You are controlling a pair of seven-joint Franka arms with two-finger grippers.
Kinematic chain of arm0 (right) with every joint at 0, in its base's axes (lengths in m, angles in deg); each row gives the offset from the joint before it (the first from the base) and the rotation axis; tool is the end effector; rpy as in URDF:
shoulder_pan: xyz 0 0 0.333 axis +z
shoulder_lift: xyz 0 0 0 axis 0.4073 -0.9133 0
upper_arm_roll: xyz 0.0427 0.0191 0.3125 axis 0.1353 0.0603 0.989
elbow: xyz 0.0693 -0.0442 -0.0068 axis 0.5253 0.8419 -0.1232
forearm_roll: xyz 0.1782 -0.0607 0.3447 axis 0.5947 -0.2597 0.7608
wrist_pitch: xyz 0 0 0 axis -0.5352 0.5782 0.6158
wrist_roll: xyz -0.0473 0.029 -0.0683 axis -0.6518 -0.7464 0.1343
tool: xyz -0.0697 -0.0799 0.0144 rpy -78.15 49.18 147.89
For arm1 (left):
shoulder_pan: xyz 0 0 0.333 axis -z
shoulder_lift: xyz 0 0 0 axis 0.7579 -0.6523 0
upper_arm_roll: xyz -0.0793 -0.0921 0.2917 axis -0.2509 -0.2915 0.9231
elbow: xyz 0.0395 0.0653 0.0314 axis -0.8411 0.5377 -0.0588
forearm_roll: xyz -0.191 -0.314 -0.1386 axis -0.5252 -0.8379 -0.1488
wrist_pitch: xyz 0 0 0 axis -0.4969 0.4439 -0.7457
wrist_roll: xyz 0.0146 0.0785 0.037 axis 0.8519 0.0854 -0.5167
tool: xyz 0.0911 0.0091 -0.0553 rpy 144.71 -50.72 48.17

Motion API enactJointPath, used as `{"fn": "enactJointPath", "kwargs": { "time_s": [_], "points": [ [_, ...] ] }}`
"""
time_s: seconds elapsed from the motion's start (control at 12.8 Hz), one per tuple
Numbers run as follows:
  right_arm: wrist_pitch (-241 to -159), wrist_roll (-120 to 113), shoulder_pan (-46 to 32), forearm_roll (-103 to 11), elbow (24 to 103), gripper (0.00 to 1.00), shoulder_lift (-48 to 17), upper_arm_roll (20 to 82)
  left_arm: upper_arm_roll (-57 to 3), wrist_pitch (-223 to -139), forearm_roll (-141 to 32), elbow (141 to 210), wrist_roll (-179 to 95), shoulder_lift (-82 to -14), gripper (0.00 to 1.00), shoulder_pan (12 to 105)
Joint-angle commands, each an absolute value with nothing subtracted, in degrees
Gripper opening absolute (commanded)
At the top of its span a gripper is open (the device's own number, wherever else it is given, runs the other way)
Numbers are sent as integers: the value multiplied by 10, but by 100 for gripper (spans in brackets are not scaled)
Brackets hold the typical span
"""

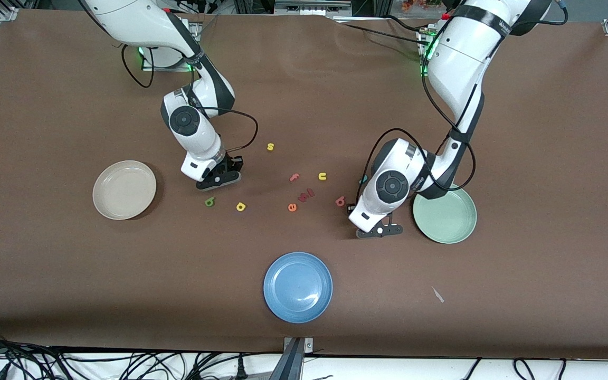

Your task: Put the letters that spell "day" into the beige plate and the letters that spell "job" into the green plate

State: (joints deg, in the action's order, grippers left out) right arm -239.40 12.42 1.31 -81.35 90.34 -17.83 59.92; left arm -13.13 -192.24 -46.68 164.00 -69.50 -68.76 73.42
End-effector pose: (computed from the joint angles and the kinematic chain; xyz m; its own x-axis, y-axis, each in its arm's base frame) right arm 0.4907 0.2719 0.1776 0.9565 0.2889 0.0409 0.2906 -0.9557 -0.0462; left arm 0.6154 -0.3261 0.1718 0.9843 0.1325 -0.1170 0.1338 -0.9910 0.0037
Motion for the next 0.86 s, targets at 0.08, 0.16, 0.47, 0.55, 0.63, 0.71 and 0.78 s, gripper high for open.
{"fn": "enactJointPath", "kwargs": {
  "time_s": [0.08, 0.16, 0.47, 0.55, 0.63, 0.71, 0.78],
  "points": [
    [-2288, 116, 15, -808, 845, 0, -162, 591, -132, -1929, -473, 1668, -696, -680, 4, 728],
    [-2227, 122, 14, -807, 820, 0, -150, 581, -132, -1925, -472, 1668, -695, -679, 0, 728],
    [-2171, 119, 9, -807, 813, 0, -127, 486, -129, -1860, -470, 1661, -678, -630, 0, 709],
    [-2172, 117, 6, -807, 813, 0, -131, 465, -129, -1841, -470, 1661, -655, -611, 0, 696],
    [-2172, 118, 2, -807, 813, 0, -134, 453, -129, -1813, -470, 1662, -617, -595, 0, 678],
    [-2172, 117, -13, -807, 812, 0, -137, 448, -129, -1788, -470, 1663, -572, -579, 0, 660],
    [-2169, 117, -30, -807, 807, 0, -139, 448, -129, -1770, -470, 1667, -545, -562, 0, 644]
  ]
}}
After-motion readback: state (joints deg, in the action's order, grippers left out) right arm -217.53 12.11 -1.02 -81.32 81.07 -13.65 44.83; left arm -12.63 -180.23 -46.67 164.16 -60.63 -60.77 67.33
